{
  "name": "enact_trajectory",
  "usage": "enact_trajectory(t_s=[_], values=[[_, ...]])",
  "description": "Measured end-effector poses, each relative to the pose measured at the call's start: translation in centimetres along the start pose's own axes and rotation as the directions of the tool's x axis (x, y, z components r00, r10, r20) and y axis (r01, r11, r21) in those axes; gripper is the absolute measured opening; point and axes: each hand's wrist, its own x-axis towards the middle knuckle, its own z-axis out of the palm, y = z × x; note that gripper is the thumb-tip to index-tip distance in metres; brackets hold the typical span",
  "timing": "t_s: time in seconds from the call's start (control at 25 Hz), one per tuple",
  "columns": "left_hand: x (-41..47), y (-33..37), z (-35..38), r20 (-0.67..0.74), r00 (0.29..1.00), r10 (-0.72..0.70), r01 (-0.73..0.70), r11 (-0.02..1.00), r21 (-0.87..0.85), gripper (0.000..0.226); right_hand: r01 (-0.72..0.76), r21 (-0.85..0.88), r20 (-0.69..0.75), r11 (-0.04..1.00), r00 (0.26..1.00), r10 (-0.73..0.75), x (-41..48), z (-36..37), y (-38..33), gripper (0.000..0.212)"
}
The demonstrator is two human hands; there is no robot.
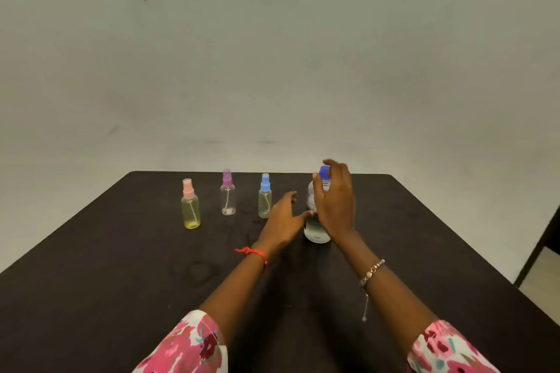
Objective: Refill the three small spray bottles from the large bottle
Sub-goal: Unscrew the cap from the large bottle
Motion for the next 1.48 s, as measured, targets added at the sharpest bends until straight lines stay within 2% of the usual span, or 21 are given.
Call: enact_trajectory(t_s=[0.08, 0.16, 0.24, 0.36, 0.48, 0.56, 0.68, 0.72, 0.84, 0.92, 1.04, 1.12, 1.2, 1.32, 1.4, 1.48], values=[[1.2, 0.9, 0.8, -0.001, 1.000, -0.003, 0.003, 0.999, -0.037, 0.079, -0.073, -0.018, 0.081, 0.997, 0.994, 0.074, 1.8, -0.4, 0.4, 0.037], [2.3, 1.9, 1.5, 0.002, 1.000, -0.012, 0.012, 0.996, -0.086, 0.087, -0.147, -0.119, 0.209, 0.982, 0.963, 0.169, 3.7, -0.5, 1.3, 0.041], [3.3, 2.4, 2.3, -0.013, 1.000, -0.010, 0.008, 0.990, -0.138, 0.081, -0.160, -0.204, 0.297, 0.966, 0.930, 0.217, 4.5, -0.1, 2.2, 0.037], [3.8, 2.7, 2.9, -0.061, 0.998, 0.024, -0.033, 0.989, -0.141, 0.066, -0.199, -0.177, 0.334, 0.964, 0.909, 0.249, 5.8, -0.2, 2.7, 0.034], [3.7, 2.6, 3.2, -0.070, 0.997, 0.036, -0.046, 0.989, -0.140, 0.060, -0.167, -0.160, 0.453, 0.973, 0.864, 0.222, 6.8, -1.2, 2.2, 0.031], [3.6, 2.6, 3.1, -0.066, 0.997, 0.031, -0.039, 0.991, -0.125, 0.061, -0.160, -0.125, 0.549, 0.979, 0.811, 0.202, 7.5, -2.3, 2.0, 0.032], [3.6, 2.5, 3.2, -0.059, 0.998, 0.032, -0.038, 0.994, -0.106, 0.063, -0.118, -0.151, 0.709, 0.981, 0.679, 0.191, 8.7, -3.4, 1.7, 0.040], [3.6, 2.4, 3.2, -0.058, 0.998, 0.033, -0.040, 0.993, -0.112, 0.064, -0.098, -0.179, 0.717, 0.979, 0.669, 0.197, 8.8, -3.4, 1.6, 0.041], [3.5, 2.3, 3.2, -0.068, 0.997, 0.039, -0.048, 0.991, -0.126, 0.062, -0.084, -0.249, 0.623, 0.965, 0.749, 0.226, 8.6, -2.6, 1.1, 0.044], [3.5, 2.3, 3.2, -0.065, 0.997, 0.040, -0.048, 0.991, -0.127, 0.063, -0.039, -0.294, 0.602, 0.955, 0.769, 0.217, 8.4, -2.2, 1.1, 0.037], [3.5, 2.2, 3.2, -0.054, 0.997, 0.051, -0.056, 0.992, -0.115, 0.064, 0.042, -0.326, 0.680, 0.944, 0.705, 0.203, 8.8, -2.4, 0.5, 0.026], [3.4, 2.1, 3.2, -0.050, 0.997, 0.059, -0.064, 0.993, -0.098, 0.067, 0.078, -0.331, 0.722, 0.940, 0.663, 0.199, 9.1, -2.6, 0.0, 0.032], [3.5, 1.9, 3.2, -0.055, 0.995, 0.078, -0.084, 0.991, -0.105, 0.067, 0.067, -0.343, 0.712, 0.937, 0.669, 0.213, 9.1, -2.6, -0.3, 0.042], [3.5, 1.9, 3.2, -0.068, 0.993, 0.096, -0.103, 0.989, -0.110, 0.063, 0.072, -0.417, 0.652, 0.906, 0.718, 0.243, 8.6, -2.5, -0.1, 0.035], [3.5, 2.0, 3.3, -0.061, 0.994, 0.085, -0.091, 0.991, -0.097, 0.064, 0.098, -0.415, 0.673, 0.904, 0.702, 0.233, 8.5, -2.3, -0.2, 0.028], [3.5, 2.0, 3.3, -0.058, 0.995, 0.077, -0.081, 0.993, -0.081, 0.065, 0.114, -0.394, 0.725, 0.912, 0.648, 0.232, 8.8, -2.4, -0.4, 0.024]])
